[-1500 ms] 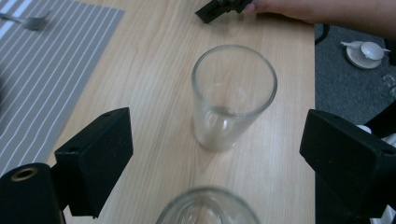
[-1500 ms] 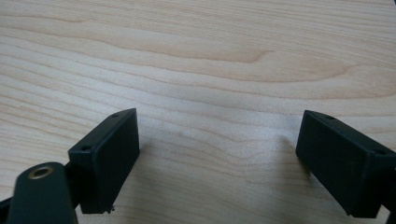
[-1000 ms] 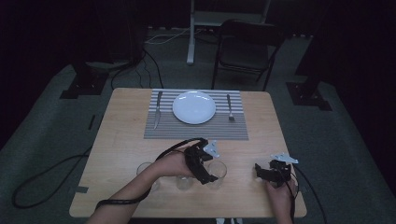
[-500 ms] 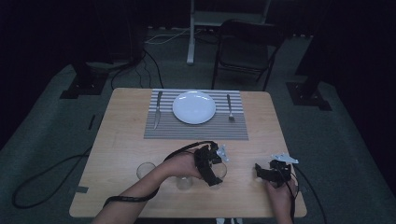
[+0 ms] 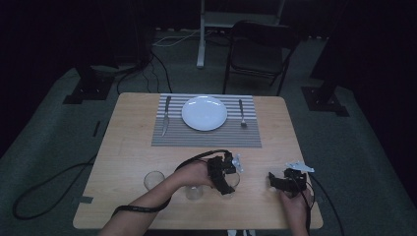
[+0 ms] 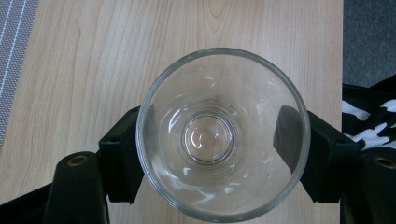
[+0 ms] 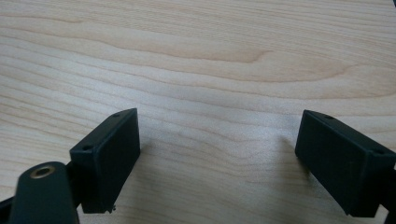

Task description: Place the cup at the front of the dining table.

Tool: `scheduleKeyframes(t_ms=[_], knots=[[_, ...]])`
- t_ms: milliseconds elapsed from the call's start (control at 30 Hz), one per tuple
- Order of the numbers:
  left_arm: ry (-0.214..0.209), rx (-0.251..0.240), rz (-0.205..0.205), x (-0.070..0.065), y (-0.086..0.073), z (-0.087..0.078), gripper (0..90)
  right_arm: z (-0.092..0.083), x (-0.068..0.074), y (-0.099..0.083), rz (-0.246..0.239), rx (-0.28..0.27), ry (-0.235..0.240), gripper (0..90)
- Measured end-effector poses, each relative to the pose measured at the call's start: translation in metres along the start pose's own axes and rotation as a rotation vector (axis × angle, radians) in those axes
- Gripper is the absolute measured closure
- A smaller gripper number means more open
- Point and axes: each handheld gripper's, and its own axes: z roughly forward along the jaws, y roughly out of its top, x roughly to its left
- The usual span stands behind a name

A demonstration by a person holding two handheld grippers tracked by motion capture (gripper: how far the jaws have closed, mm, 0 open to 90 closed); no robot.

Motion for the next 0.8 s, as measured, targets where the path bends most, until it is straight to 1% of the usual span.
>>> scheduleKeyframes(t_ms=[33, 67, 133, 167, 200, 300, 333, 367, 400, 500, 533, 567, 600, 633, 667, 700, 800], knots=[[0.001, -0.003, 0.016, -0.001, 0.000, 0.000, 28.7, 0.000, 0.000, 0.000, 0.000, 0.000, 0.000, 13.7], [-0.003, -0.024, 0.018, -0.001, -0.001, 0.000, 28.7, 0.000, 0.000, 0.000, 0.000, 0.000, 0.000, 13.7], [-0.003, -0.039, 0.022, -0.001, -0.003, 0.000, 28.7, 0.000, 0.000, 0.000, 0.000, 0.000, 0.000, 13.7], [-0.003, -0.041, 0.015, 0.000, -0.003, 0.000, 28.7, 0.000, 0.000, 0.000, 0.000, 0.000, 0.000, 13.7], [0.006, -0.043, 0.021, 0.000, -0.003, -0.001, 28.7, 0.000, 0.000, 0.000, 0.000, 0.000, 0.000, 13.7], [0.023, -0.048, 0.012, -0.001, -0.001, -0.003, 28.7, 0.000, 0.000, 0.000, 0.001, 0.000, 0.000, 13.8], [0.025, -0.042, 0.010, 0.000, 0.000, -0.004, 28.7, 0.000, 0.000, 0.000, 0.001, 0.000, 0.000, 13.8], [0.029, -0.050, 0.009, 0.001, 0.001, -0.004, 28.8, 0.000, 0.000, 0.000, 0.000, 0.000, -0.001, 13.8], [0.023, -0.055, -0.003, 0.003, 0.001, -0.005, 28.8, 0.000, 0.000, 0.000, 0.000, 0.000, -0.001, 13.8], [0.024, -0.067, -0.012, 0.006, 0.002, -0.007, 28.9, 0.000, 0.000, 0.000, 0.000, 0.000, -0.001, 13.8], [0.035, -0.067, -0.010, 0.007, 0.002, -0.008, 28.9, 0.000, 0.000, 0.000, 0.000, 0.000, -0.001, 13.8], [0.040, -0.068, -0.018, 0.008, 0.003, -0.009, 28.9, 0.000, 0.000, 0.000, -0.001, 0.000, 0.000, 13.8], [0.046, -0.063, -0.007, 0.009, 0.003, -0.010, 28.9, 0.000, 0.000, 0.000, -0.001, 0.000, 0.000, 13.8], [0.057, -0.067, -0.013, 0.010, 0.003, -0.011, 28.9, 0.000, 0.000, 0.000, -0.001, 0.000, 0.000, 13.8], [0.069, -0.071, -0.033, 0.012, 0.004, -0.012, 28.9, 0.000, 0.000, 0.000, -0.001, 0.001, 0.000, 13.8], [0.075, -0.068, -0.025, 0.013, 0.005, -0.013, 29.0, 0.000, 0.000, 0.000, -0.002, 0.001, 0.000, 13.8], [0.097, -0.082, -0.050, 0.019, 0.005, -0.018, 29.0, 0.000, 0.000, 0.000, 0.000, -0.001, -0.001, 13.8]])
